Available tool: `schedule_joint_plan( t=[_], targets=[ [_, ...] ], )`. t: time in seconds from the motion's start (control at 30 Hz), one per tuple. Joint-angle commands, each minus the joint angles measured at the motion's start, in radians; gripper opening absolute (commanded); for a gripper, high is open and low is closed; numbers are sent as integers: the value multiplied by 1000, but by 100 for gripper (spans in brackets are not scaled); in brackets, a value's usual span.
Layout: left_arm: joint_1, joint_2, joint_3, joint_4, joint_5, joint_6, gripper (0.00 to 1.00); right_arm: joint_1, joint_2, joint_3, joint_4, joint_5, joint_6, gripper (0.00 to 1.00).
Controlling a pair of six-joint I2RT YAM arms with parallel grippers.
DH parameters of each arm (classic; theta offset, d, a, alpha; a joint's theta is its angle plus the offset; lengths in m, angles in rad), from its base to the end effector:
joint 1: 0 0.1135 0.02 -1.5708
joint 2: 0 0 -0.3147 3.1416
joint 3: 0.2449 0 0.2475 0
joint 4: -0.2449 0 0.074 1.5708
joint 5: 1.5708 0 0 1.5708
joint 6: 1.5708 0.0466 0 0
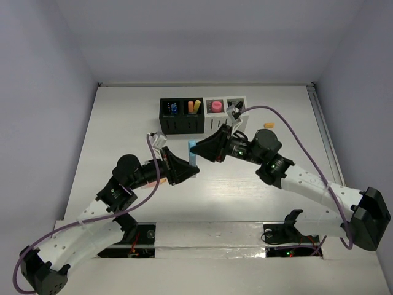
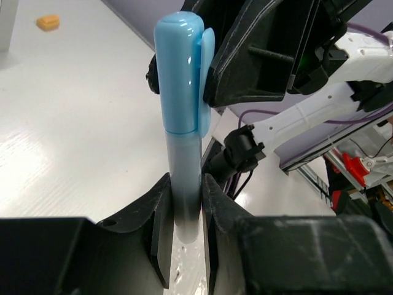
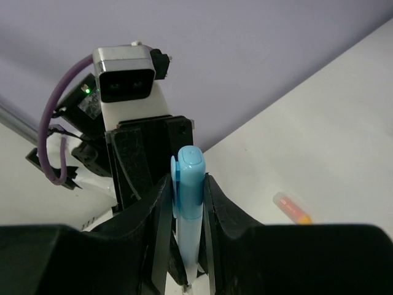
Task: Sort the stationery into containers
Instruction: Close the pen cap on the pen.
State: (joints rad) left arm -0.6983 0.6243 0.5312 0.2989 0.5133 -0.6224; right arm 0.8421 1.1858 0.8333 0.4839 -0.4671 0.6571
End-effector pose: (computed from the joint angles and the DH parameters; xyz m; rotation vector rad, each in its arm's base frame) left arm 0.0783 -0.0956 0.3583 0.5333 1.4597 -1.4226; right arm 0.1591 0.2098 0.3937 -0.5797 1.5519 1.5212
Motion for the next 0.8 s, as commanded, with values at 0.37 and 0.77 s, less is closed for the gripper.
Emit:
schedule_joint_plan(
  t=[0.37, 0.77],
  targets=[
    [163, 31, 95, 598, -56, -71, 0, 90, 93, -303, -311, -182, 12, 0],
    [215, 61, 130, 677, -19, -135, 0, 176, 150, -344, -191, -168, 72, 0]
  ],
)
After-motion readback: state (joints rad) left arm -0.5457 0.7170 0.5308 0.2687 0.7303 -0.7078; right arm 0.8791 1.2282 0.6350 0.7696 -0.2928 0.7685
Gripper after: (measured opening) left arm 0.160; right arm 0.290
